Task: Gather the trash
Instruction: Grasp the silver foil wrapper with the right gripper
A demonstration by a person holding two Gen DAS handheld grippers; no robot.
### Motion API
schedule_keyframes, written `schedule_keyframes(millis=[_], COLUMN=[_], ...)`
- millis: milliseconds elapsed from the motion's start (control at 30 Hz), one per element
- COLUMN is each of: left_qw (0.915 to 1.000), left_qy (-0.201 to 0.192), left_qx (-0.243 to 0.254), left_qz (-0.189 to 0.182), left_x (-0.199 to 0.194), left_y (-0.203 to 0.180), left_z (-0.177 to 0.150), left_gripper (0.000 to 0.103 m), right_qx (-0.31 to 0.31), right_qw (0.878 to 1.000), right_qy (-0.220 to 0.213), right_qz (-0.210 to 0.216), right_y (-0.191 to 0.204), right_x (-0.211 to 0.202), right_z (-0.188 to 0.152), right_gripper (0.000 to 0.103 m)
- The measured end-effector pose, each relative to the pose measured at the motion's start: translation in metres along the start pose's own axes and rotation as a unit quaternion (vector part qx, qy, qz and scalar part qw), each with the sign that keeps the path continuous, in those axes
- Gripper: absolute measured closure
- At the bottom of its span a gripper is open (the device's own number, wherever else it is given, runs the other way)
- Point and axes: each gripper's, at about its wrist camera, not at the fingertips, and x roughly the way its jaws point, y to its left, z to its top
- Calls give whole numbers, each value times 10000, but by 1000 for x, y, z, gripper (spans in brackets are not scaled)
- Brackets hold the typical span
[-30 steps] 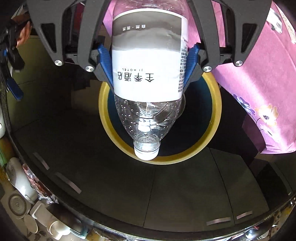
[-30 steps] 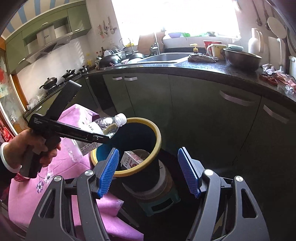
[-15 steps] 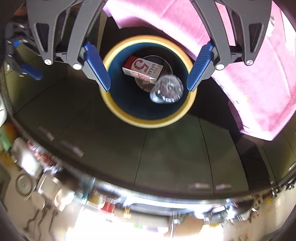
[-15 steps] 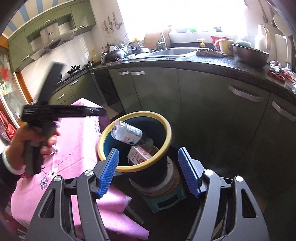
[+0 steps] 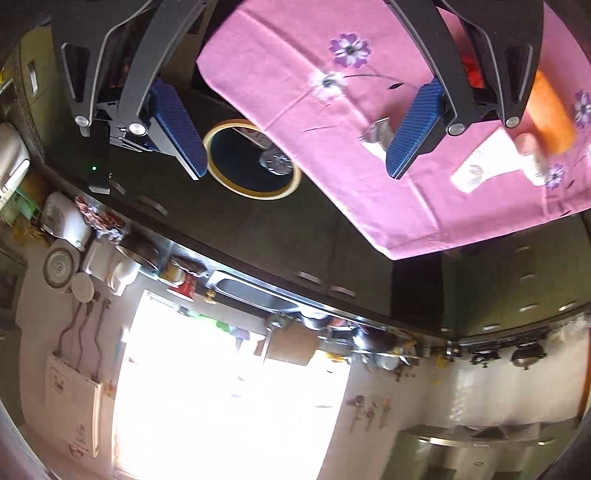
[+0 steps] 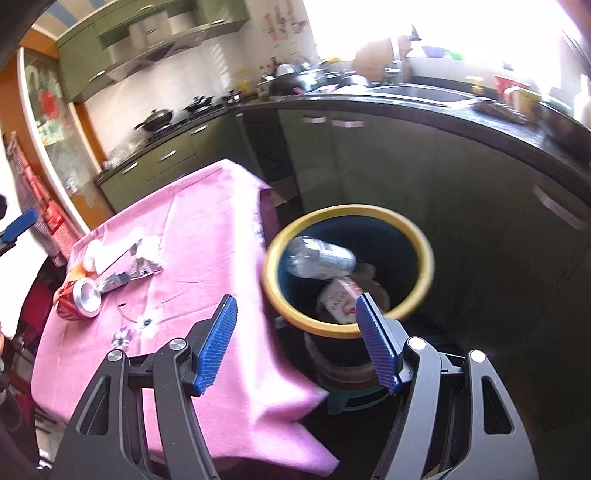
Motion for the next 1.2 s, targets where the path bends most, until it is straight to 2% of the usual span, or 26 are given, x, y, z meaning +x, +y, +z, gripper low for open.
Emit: schedule_keyframes(millis=[133,200,367,467,633,800,1000,1200], left_qw=[9959,9925,9861,9831,9820,9826,9831,9836], left_qy=[-392,-512,-601,-625,-543,-502,-456,-418], left_qx=[-262,-387,-539,-590,-763,-767,-764,-752], left_qz=[773,1041,1452,1616,1642,1617,1600,1585], left_x=[-56,-75,-104,-112,-111,-108,-103,-99], left_y=[33,50,76,85,97,100,101,101], left_z=[-20,-28,-49,-58,-67,-72,-77,-80], left_gripper=[7,7,7,7,7,7,7,7], right_qx=[-395,-675,-1255,-1428,-1712,-1846,-2212,-2311], right_qw=[9977,9934,9781,9704,9578,9466,9371,9353], right_qy=[209,370,853,1114,1721,2284,2447,2489], right_qz=[516,846,1428,1600,1540,1334,1140,992], right_y=[45,72,136,165,202,217,230,231], right_x=[25,42,90,118,175,217,223,227], right_z=[9,16,40,57,77,75,61,57], right_gripper=[37,37,37,37,37,37,39,53])
